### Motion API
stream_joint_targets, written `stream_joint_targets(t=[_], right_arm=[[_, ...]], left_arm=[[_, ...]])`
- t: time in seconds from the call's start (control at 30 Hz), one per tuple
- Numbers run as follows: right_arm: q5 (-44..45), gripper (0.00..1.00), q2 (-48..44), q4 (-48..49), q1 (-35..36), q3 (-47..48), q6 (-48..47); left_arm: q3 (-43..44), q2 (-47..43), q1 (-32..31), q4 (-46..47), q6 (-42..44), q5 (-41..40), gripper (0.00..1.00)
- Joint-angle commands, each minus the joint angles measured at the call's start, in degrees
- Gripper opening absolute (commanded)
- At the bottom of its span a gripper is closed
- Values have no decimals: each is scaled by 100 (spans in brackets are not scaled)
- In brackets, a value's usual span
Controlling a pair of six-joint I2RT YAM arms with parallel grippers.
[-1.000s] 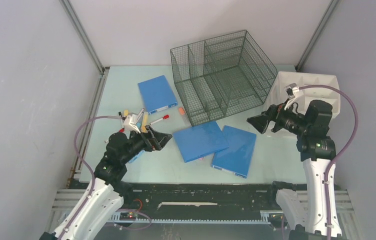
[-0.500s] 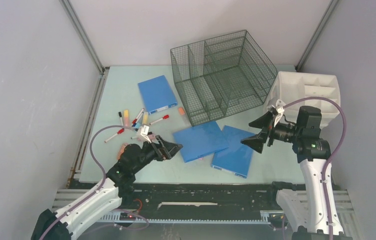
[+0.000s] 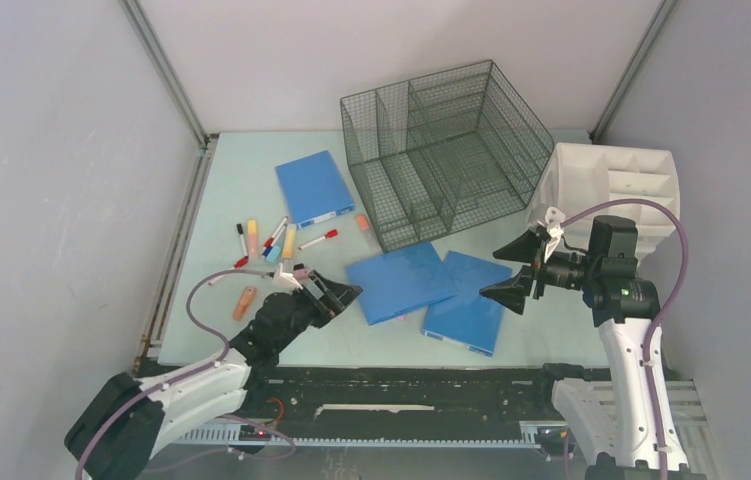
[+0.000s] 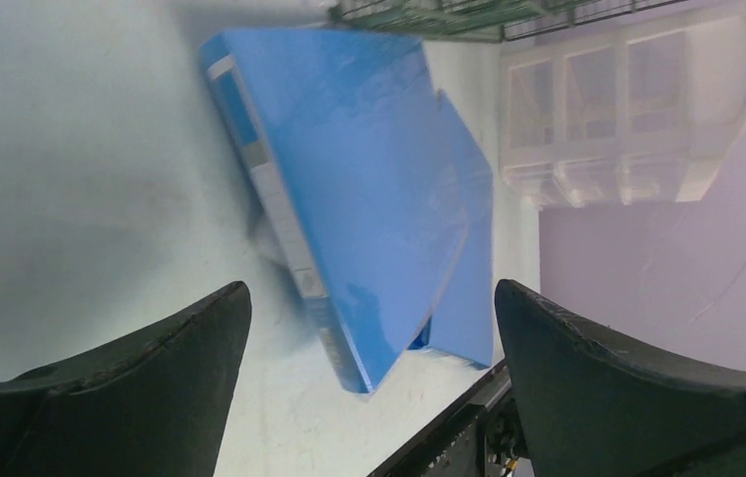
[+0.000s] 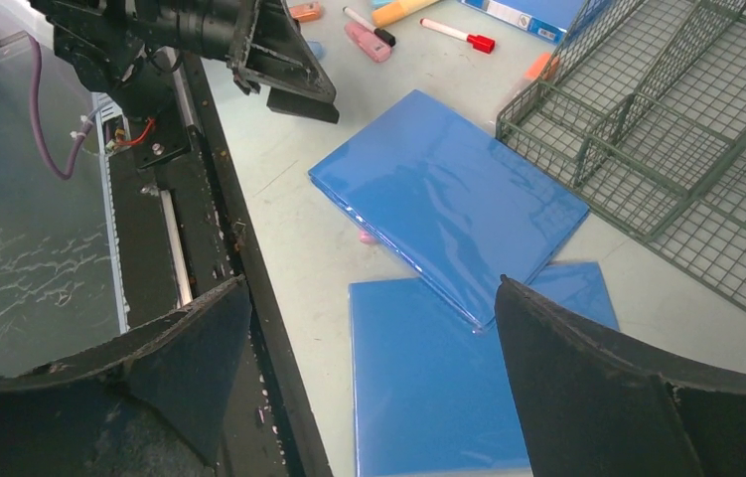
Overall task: Organize the desk
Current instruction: Pick up the folder from the center of the board.
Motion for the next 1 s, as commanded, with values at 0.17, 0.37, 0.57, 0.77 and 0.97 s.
stream_joint_targets(t=[0.17, 0.37, 0.57, 0.77, 0.97], right_arm=[[2, 100, -44, -35, 41, 3, -136], [-1, 100, -61, -42, 41, 2, -145], [-2, 100, -68, -46, 41, 5, -145], [-4, 100, -79, -52, 36, 6, -154], [-7, 100, -79, -67, 34, 1, -163]], left_arm=[[-176, 1057, -264, 1340, -808, -188, 97], [-124, 2115, -410, 2204, -1217, -113, 83], [-37, 3392, -547, 3091, -1727, 16, 64], [59, 4903, -786, 4575, -2258, 107, 53], [20, 6154, -881, 6012, -2691, 312, 38]])
